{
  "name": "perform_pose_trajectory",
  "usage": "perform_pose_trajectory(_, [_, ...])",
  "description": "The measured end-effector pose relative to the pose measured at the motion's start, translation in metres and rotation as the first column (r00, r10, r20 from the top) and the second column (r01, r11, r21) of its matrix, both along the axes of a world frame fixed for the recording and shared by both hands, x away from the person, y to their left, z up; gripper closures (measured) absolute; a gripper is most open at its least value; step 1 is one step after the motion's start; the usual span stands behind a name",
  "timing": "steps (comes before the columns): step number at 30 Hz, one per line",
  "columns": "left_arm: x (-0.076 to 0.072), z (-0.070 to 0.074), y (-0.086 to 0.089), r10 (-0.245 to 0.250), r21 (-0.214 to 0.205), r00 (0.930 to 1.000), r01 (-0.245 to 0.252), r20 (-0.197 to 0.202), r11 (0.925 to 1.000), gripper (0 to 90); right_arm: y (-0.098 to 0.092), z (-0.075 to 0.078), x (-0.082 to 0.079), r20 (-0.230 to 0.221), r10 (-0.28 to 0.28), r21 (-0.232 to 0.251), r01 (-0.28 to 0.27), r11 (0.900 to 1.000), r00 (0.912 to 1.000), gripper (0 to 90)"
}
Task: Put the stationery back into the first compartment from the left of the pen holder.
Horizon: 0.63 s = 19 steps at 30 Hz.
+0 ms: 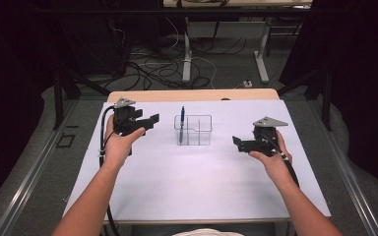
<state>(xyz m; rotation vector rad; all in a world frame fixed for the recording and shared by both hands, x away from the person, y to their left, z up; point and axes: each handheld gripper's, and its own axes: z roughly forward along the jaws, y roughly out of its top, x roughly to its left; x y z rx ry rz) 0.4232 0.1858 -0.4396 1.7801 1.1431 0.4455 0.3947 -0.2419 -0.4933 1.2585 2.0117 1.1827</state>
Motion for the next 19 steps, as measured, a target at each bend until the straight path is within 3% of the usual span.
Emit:
perform_pose_trajectory(8, [-0.012, -0.02, 0.016, 0.021, -0.001, 0.9997, -0.021, 0.008, 0.9998, 22.5, -0.005, -0.004, 0.001, -0.014, -0.017, -0.001, 0.017, 0.9999, 0.9998, 2.4])
perform_pose_trajectory(11, [-0.018, -0.028, 0.021, 0.029, -0.021, 0.9995, -0.029, 0.012, 0.9994, 21.1, -0.007, -0.006, 0.002, -0.017, -0.014, -0.001, 0.014, 0.9999, 0.9998, 2.4])
perform_pose_trajectory(16, [-0.024, -0.037, 0.028, 0.04, -0.041, 0.9984, -0.038, 0.04, 0.9984, 16.0, -0.009, -0.009, 0.003, -0.031, -0.026, -0.001, 0.026, 0.9997, 0.9992, 2.4])
perform_pose_trajectory(19, [-0.028, -0.04, 0.032, 0.034, -0.018, 0.9972, -0.032, 0.067, 0.9993, 15.1, -0.01, -0.012, 0.004, -0.039, -0.023, 0.002, 0.023, 0.9997, 0.999, 2.4])
